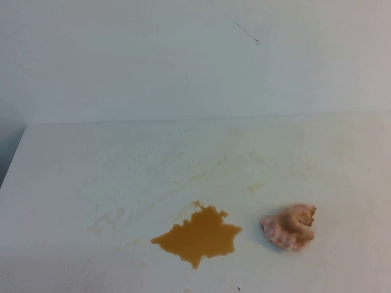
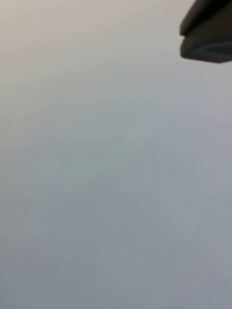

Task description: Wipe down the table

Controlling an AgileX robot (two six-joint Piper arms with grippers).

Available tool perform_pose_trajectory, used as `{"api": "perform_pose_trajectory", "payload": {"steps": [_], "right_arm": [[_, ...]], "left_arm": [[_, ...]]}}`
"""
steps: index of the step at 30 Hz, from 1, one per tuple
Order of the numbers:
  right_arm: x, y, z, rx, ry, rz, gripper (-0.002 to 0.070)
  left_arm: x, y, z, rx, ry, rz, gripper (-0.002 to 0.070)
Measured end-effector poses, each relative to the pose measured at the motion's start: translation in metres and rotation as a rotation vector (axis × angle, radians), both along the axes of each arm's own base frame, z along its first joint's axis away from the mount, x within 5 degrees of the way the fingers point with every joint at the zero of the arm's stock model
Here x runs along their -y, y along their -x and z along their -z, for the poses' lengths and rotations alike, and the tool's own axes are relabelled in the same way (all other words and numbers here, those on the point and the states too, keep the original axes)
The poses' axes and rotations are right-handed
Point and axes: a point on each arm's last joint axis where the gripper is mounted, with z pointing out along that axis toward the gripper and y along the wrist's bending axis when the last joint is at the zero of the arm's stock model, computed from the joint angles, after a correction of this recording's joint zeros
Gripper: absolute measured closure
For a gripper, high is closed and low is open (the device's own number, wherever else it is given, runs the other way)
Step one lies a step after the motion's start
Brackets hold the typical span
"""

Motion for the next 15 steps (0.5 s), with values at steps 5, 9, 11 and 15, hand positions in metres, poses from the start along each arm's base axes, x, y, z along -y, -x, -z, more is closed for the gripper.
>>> {"api": "perform_pose_trajectory", "payload": {"steps": [5, 9, 11, 15], "right_arm": [[-0.003, -0.018, -0.030, -0.204, 0.014, -0.024, 0.0678], [-0.006, -0.050, -0.041, -0.478, 0.034, -0.047, 0.0678], [-0.007, -0.067, -0.044, -0.598, 0.052, -0.056, 0.0678], [-0.009, -0.101, -0.038, -0.804, 0.169, -0.070, 0.0678]], "left_arm": [[0.000, 0.000, 0.000, 0.000, 0.000, 0.000, 0.0675], [0.000, 0.000, 0.000, 0.000, 0.000, 0.000, 0.0675], [0.000, 0.000, 0.000, 0.000, 0.000, 0.000, 0.0675], [0.000, 0.000, 0.000, 0.000, 0.000, 0.000, 0.0675]]}}
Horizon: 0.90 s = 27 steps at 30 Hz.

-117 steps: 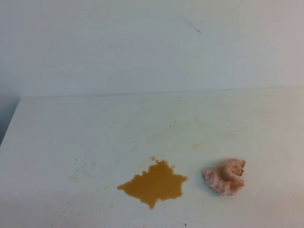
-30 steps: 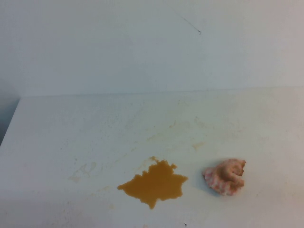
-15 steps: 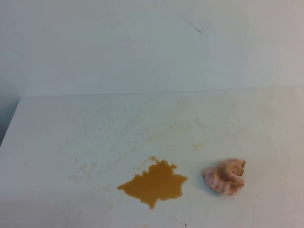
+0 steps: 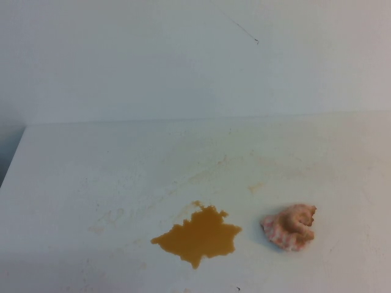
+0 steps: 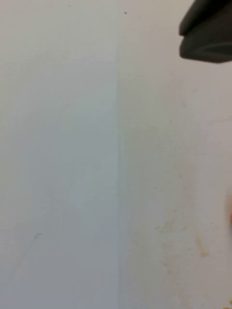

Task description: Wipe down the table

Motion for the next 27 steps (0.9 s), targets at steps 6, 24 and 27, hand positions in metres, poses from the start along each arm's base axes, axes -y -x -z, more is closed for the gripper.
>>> {"api": "perform_pose_trajectory", "payload": {"steps": [6, 24, 27], "right_arm": [[-0.006, -0.030, 0.017, -0.131, -0.046, -0.038, 0.0678], [-0.070, -0.124, 0.063, -0.635, 0.105, -0.467, 0.0633], [-0.078, -0.135, 0.074, -0.704, 0.096, -0.487, 0.0538]], "left_arm": [[0.000, 0.000, 0.000, 0.002, 0.000, 0.000, 0.0675], [0.000, 0.000, 0.000, 0.002, 0.000, 0.000, 0.0675], [0.000, 0.000, 0.000, 0.002, 0.000, 0.000, 0.0675]]}}
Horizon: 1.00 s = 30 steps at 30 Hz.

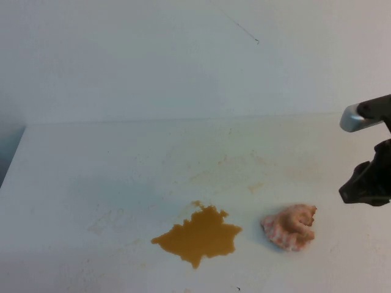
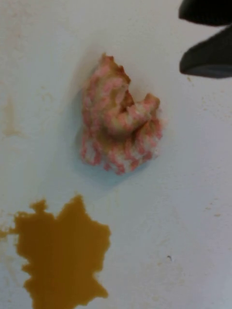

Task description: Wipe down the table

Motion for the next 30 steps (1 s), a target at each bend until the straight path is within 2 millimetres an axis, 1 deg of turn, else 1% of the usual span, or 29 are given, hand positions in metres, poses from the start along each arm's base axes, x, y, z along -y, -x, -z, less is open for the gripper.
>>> {"api": "perform_pose_trajectory", "payload": {"steps": [1, 4, 7, 10, 12, 17, 22, 25, 30], "right_arm": [[-0.001, -0.003, 0.004, -0.023, 0.000, 0.006, 0.0499], [-0.004, -0.013, 0.017, -0.078, 0.001, 0.023, 0.0412], [-0.007, -0.022, 0.027, -0.113, 0.003, 0.028, 0.0374], [-0.013, -0.031, 0.035, -0.136, 0.002, 0.023, 0.0364], [-0.021, -0.036, 0.040, -0.146, 0.006, 0.003, 0.0361], [-0.051, -0.041, 0.050, -0.156, 0.044, -0.092, 0.0359], [-0.081, -0.046, 0.066, -0.137, 0.118, -0.154, 0.0359], [-0.089, -0.052, 0.079, -0.134, 0.154, -0.158, 0.0359], [-0.093, -0.061, 0.099, -0.163, 0.186, -0.161, 0.0360]], "left_arm": [[0.000, 0.000, 0.000, 0.000, 0.000, 0.000, 0.0675], [0.000, 0.000, 0.000, 0.000, 0.000, 0.000, 0.0675], [0.000, 0.000, 0.000, 0.000, 0.000, 0.000, 0.0675], [0.000, 0.000, 0.000, 0.000, 0.000, 0.000, 0.0675], [0.000, 0.000, 0.000, 0.000, 0.000, 0.000, 0.0675], [0.000, 0.000, 0.000, 0.000, 0.000, 0.000, 0.0675], [0.000, 0.000, 0.000, 0.000, 0.000, 0.000, 0.0675], [0.000, 0.000, 0.000, 0.000, 0.000, 0.000, 0.0675], [0.000, 0.000, 0.000, 0.000, 0.000, 0.000, 0.0675]]}}
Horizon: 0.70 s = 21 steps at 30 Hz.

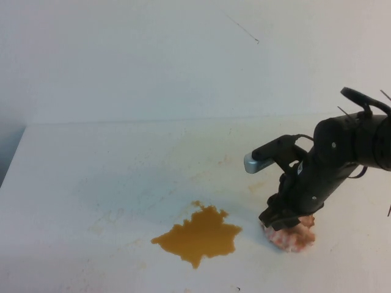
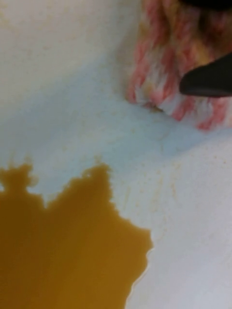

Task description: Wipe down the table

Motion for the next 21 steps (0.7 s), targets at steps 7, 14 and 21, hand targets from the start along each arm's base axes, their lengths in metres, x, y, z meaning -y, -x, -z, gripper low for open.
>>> {"api": "perform_pose_trajectory", "payload": {"steps": [7, 14, 21], "right_arm": [[-0.001, -0.003, 0.019, -0.064, 0.045, -0.016, 0.0419], [-0.001, -0.006, 0.017, -0.089, 0.077, -0.039, 0.0645], [-0.008, -0.018, -0.002, -0.087, 0.062, -0.045, 0.0660]], "left_arm": [[0.000, 0.000, 0.000, 0.000, 0.000, 0.000, 0.0675], [0.000, 0.000, 0.000, 0.000, 0.000, 0.000, 0.0675], [0.000, 0.000, 0.000, 0.002, 0.000, 0.000, 0.0675]]}}
